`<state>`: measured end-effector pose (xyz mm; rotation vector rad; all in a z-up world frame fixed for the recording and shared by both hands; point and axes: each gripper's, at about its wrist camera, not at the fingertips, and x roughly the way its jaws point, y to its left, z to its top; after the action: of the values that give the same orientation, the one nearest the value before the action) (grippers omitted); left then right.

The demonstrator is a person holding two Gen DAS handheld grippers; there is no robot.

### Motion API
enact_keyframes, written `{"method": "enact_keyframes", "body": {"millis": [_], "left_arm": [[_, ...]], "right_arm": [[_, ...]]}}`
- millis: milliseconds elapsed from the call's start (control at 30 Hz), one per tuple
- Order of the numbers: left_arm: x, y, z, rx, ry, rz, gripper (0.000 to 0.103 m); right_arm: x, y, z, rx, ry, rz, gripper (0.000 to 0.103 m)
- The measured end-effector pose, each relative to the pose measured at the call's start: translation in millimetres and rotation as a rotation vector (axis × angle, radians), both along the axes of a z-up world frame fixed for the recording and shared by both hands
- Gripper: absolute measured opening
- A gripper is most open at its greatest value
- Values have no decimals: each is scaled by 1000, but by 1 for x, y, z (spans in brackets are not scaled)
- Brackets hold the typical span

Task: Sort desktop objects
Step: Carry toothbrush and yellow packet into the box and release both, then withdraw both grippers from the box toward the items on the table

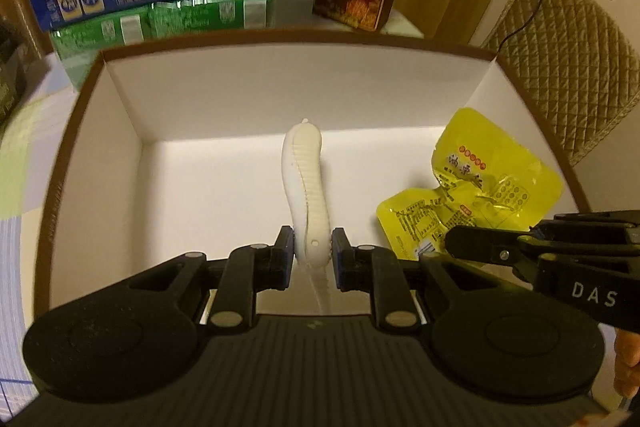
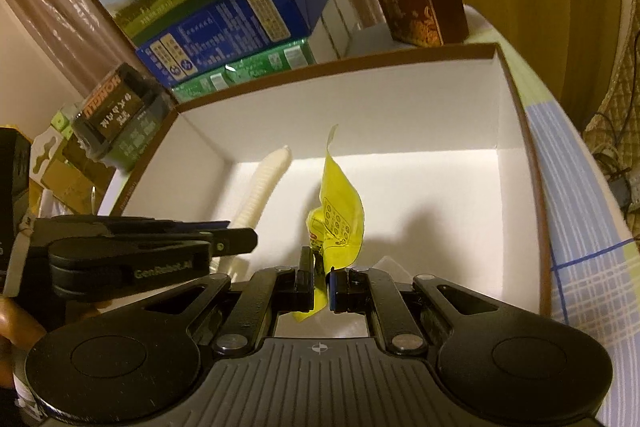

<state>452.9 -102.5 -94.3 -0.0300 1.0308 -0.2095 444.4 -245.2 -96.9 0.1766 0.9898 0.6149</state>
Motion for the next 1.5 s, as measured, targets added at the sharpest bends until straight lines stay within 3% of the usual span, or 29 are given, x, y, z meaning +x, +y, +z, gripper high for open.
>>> {"method": "enact_keyframes", "body": {"millis": [200,467,633,700,733,767,833,967,1100,1267,1333,1500], "left_arm": [[5,2,-14,-1,66,27,16],[5,10,-7,31,48,20,18],[3,17,-2,53,36,25,24],[0,19,0,59,30,23,30],[-2,20,1,63,27,22,35],[-3,20,3,70,22,21,37],[-6,21,5,79,14,17,45],[-10,24,8,83,7,16,49],[-15,25,13,87,-8,16,65],[-24,24,22,102,-33,8,71],[-29,25,26,107,-41,7,78],[-40,26,33,126,-51,6,84]], "right_arm": [[6,4,-9,-7,29,10,3],[11,12,-16,-7,73,41,3],[12,20,-16,-23,77,79,5],[11,22,-15,-41,67,81,24],[11,21,-14,-51,59,71,52],[9,19,-12,-61,41,54,71],[5,16,-7,-73,-8,32,72],[0,14,3,-98,-36,51,78],[-5,15,11,-135,-79,60,88],[-18,14,18,-173,-120,62,99],[-22,13,22,-172,-131,65,101],[-32,10,33,-189,-154,50,101]]}}
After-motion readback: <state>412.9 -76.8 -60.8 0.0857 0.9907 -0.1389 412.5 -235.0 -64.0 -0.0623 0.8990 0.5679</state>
